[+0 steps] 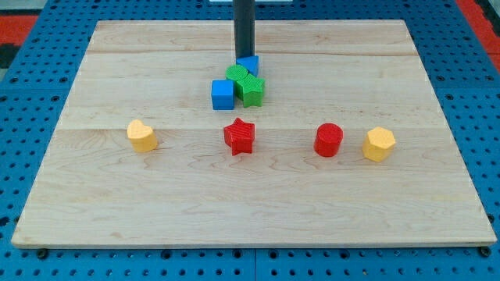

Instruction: Move the yellow heart to the left of the red star

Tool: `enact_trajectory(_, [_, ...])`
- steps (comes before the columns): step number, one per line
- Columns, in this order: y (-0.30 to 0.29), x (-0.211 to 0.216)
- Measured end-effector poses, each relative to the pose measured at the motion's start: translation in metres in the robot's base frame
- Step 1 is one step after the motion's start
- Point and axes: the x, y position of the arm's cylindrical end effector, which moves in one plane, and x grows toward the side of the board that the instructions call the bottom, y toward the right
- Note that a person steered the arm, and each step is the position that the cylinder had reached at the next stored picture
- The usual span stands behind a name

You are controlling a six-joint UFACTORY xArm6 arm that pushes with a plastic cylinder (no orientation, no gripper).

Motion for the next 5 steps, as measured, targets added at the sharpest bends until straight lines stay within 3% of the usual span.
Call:
enact_trajectory(1, [-0.011,0.002])
enact_trajectory(2, [-0.091,-0.024])
enact_trajectory(3, [-0.175,-0.024])
enact_trajectory(4, [-0.213,0.021])
enact_trajectory(5, [-0.193,0.07])
